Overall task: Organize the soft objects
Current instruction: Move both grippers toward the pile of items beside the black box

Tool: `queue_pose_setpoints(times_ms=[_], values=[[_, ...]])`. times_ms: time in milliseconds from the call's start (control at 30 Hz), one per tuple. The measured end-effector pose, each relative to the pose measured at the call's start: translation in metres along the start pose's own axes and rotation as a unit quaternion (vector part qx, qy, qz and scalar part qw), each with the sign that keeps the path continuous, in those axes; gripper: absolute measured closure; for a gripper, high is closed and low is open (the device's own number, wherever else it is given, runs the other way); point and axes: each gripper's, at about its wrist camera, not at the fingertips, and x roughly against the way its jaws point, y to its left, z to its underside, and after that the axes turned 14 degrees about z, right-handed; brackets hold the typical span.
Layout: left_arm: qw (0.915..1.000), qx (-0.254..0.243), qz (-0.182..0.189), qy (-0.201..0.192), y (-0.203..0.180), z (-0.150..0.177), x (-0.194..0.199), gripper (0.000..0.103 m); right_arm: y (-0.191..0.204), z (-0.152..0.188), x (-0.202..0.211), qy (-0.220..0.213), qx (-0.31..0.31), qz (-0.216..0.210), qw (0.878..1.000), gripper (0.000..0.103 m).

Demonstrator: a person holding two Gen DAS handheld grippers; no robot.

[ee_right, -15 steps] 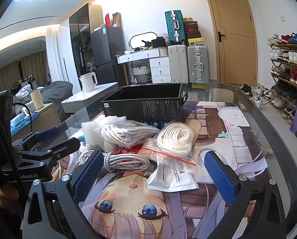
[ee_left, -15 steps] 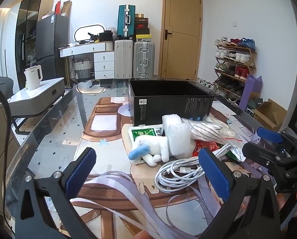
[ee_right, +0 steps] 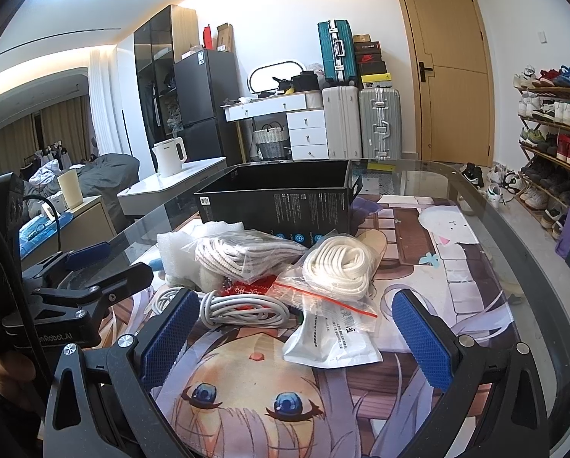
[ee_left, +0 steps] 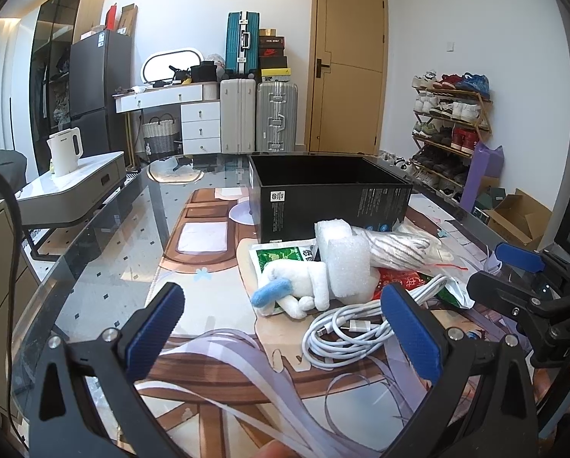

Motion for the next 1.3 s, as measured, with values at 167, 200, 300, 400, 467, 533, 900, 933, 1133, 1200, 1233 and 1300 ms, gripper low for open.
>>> queue_pose_setpoints(times_ms=[167, 200, 300, 400, 467, 533, 900, 933, 1133, 1200, 1233, 1300], values=[[0.9999, -0.003, 0.001, -0.011, 0.000, 0.002, 0.001, 0.000, 0.000, 0.000, 0.000, 0.001, -0.001, 0.003, 1.000, 0.000], [0.9999, -0.001, 0.002, -0.011, 0.000, 0.002, 0.001, 0.000, 0.000, 0.000, 0.001, -0.001, -0.002, 0.003, 1.000, 0.000], [0.9999, -0.001, 0.004, -0.014, 0.000, 0.002, 0.002, 0.000, 0.000, -0.001, 0.003, -0.006, -0.004, 0.007, 1.000, 0.000], [0.9999, -0.004, 0.005, -0.015, 0.000, 0.001, 0.004, 0.000, -0.001, -0.001, 0.002, -0.005, -0.007, 0.008, 1.000, 0.000], [0.9998, -0.007, 0.005, -0.018, 0.000, 0.000, 0.004, 0.000, -0.001, -0.001, 0.001, -0.006, -0.008, 0.009, 1.000, 0.000], [0.9997, -0.008, 0.005, -0.024, 0.000, -0.001, 0.005, 0.000, 0.000, -0.001, 0.001, -0.005, -0.004, 0.010, 1.000, 0.000], [0.9999, -0.010, 0.012, -0.006, 0.004, -0.009, 0.000, 0.000, -0.001, -0.003, 0.003, -0.010, -0.005, 0.012, 1.000, 0.000], [0.9999, -0.008, 0.013, -0.004, 0.005, -0.010, 0.000, 0.000, -0.002, -0.004, 0.003, -0.010, -0.005, 0.013, 1.000, 0.000], [0.9997, -0.022, 0.002, 0.008, 0.007, -0.017, -0.004, 0.000, -0.004, -0.007, -0.001, -0.004, -0.006, 0.016, 1.000, 0.000], [0.9999, -0.010, 0.012, -0.001, 0.010, -0.017, -0.004, 0.000, -0.005, -0.009, -0.002, 0.001, -0.004, 0.019, 1.000, 0.000], [0.9998, -0.012, 0.013, 0.003, 0.011, -0.018, -0.005, 0.000, -0.005, -0.010, -0.003, 0.003, -0.001, 0.020, 1.000, 0.000], [0.9997, -0.016, 0.015, 0.011, 0.012, -0.019, -0.007, 0.000, -0.006, -0.011, -0.005, 0.008, 0.000, 0.022, 1.000, 0.000]])
